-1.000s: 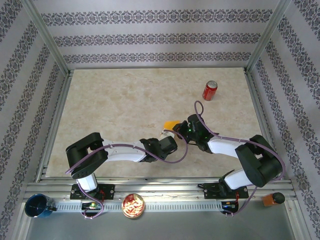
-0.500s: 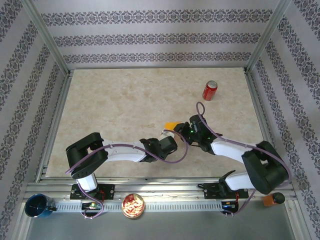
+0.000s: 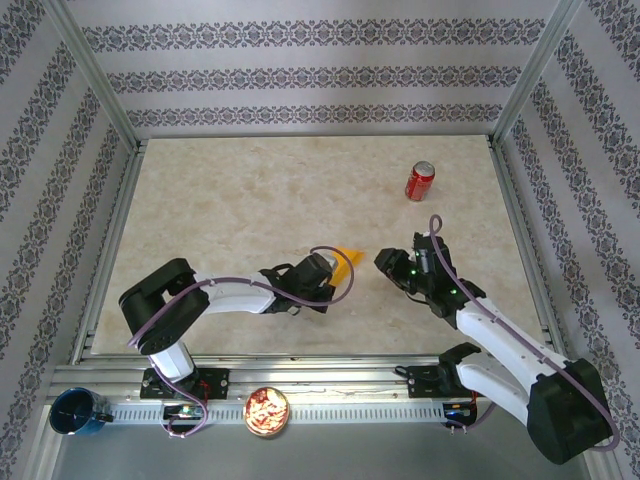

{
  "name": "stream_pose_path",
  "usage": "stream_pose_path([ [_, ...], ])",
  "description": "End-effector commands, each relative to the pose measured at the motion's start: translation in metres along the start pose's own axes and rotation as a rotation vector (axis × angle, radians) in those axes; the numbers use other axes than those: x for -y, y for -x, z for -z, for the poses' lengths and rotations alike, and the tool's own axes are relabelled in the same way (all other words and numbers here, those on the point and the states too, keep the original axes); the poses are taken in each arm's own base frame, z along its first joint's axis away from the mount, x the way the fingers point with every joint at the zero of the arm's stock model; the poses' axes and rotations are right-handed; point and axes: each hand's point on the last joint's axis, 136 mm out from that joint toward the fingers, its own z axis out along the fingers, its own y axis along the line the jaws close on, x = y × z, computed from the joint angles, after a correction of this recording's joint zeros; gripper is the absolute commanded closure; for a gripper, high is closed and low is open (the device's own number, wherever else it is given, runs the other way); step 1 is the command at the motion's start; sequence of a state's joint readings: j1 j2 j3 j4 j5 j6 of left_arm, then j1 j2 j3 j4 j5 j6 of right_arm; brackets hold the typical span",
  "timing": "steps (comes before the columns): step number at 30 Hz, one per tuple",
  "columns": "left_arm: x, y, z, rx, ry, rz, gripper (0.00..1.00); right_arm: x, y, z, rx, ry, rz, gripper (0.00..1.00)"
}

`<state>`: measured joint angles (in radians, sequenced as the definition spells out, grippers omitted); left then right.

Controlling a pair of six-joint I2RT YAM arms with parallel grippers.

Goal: Fold a paper plane with a square sheet of paper (pick it up from the middle)
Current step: Fold the wing for the fifth time at the center of the table.

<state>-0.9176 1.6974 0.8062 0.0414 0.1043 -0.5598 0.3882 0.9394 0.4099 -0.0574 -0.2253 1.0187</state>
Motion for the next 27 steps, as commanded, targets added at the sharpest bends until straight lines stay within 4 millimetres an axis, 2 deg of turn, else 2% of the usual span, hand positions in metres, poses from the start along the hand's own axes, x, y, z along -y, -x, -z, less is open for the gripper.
stream_pose_path([
  [1,0.024,0.009,0.005,0.010,-0.191,0.094,1.00,0.006,-0.012,-0.001,-0.048,0.011,0.017,0.59],
  [11,0.034,0.010,-0.006,-0.046,-0.344,0.201,1.00,-0.015,-0.035,-0.019,-0.217,0.119,0.073,0.63],
  [17,0.036,0.008,-0.015,-0.063,-0.417,0.259,1.00,-0.024,-0.046,-0.031,-0.290,0.143,0.117,0.75],
  [20,0.037,0.007,-0.018,-0.068,-0.436,0.273,1.00,-0.022,-0.049,-0.037,-0.302,0.130,0.124,0.83],
  [27,0.040,0.011,-0.018,-0.072,-0.502,0.326,1.00,-0.016,-0.052,-0.046,-0.317,0.131,0.119,0.87],
])
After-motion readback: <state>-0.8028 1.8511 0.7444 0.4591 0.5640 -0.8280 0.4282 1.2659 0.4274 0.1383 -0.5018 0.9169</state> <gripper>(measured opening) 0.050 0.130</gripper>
